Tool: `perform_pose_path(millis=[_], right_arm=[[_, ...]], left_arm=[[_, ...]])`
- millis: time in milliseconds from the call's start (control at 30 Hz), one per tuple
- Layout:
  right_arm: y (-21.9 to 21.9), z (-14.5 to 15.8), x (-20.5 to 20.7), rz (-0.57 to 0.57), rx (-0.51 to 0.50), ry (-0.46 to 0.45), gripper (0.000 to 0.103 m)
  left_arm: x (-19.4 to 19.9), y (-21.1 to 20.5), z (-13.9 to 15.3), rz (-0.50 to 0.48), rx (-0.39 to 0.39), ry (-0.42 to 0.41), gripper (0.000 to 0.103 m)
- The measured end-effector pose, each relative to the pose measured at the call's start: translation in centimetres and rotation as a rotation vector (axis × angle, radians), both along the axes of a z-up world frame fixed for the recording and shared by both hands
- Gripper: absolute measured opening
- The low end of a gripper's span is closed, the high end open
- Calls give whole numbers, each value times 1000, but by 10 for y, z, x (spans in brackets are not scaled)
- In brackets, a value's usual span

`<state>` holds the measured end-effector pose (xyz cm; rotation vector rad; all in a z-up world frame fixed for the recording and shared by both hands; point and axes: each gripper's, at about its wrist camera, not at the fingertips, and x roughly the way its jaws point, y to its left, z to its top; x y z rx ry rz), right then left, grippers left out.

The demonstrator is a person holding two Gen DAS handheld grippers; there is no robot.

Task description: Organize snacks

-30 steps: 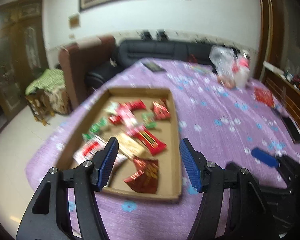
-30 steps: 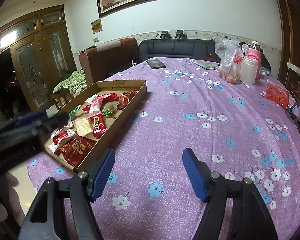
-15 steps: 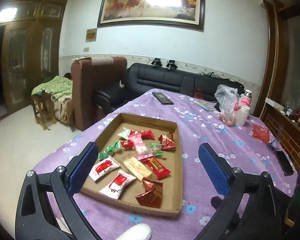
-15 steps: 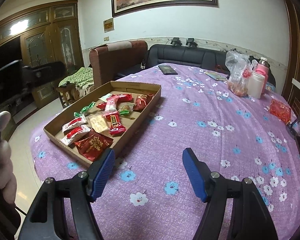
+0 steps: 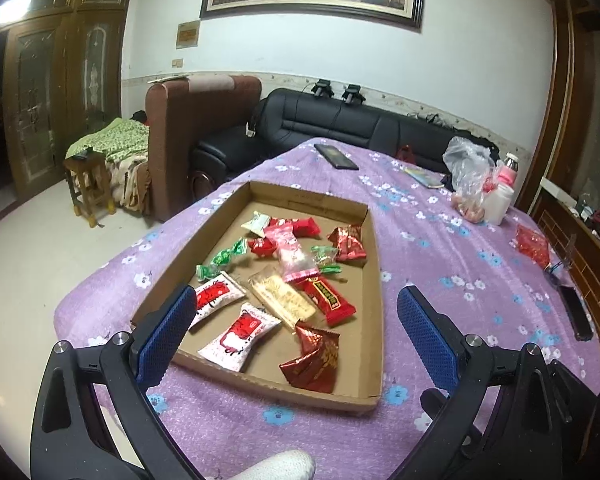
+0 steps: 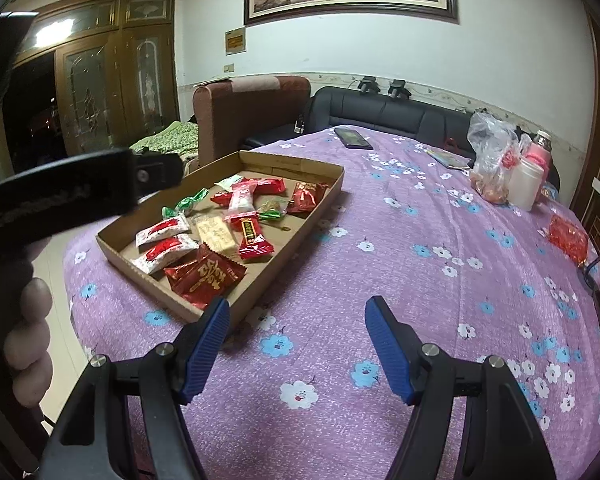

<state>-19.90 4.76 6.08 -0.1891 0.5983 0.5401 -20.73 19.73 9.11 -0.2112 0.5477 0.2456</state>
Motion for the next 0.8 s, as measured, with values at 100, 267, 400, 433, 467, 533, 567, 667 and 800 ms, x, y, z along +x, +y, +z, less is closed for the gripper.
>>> perform_pose_path(millis=[100, 267, 400, 433, 467, 533, 567, 667, 800], right_arm=[[4, -1, 0, 11, -8, 2, 73], [8, -5, 1, 22, -19, 9, 75], [10, -7, 2, 27, -25, 12, 75], [11, -7, 2, 28, -26, 12, 76], [11, -7, 2, 30, -28, 13, 76], [14, -8, 1, 34, -33, 15, 76], [14, -9, 2, 36, -35, 16, 76], [16, -10, 2, 42, -40, 18, 76], [17, -10, 3, 48, -40, 20, 76]], left_arm=[[2, 0, -4, -2, 6, 8, 101], [3, 3, -7, -3, 3, 18, 101], [6, 7, -10, -5, -7, 28, 101], [6, 7, -11, -3, -6, 30, 101], [6, 8, -11, -3, -8, 32, 101], [7, 9, -12, -2, -12, 36, 101], [7, 9, -12, -1, -14, 37, 101], [8, 11, -14, 2, -13, 40, 101], [9, 12, -14, -1, -14, 51, 101]])
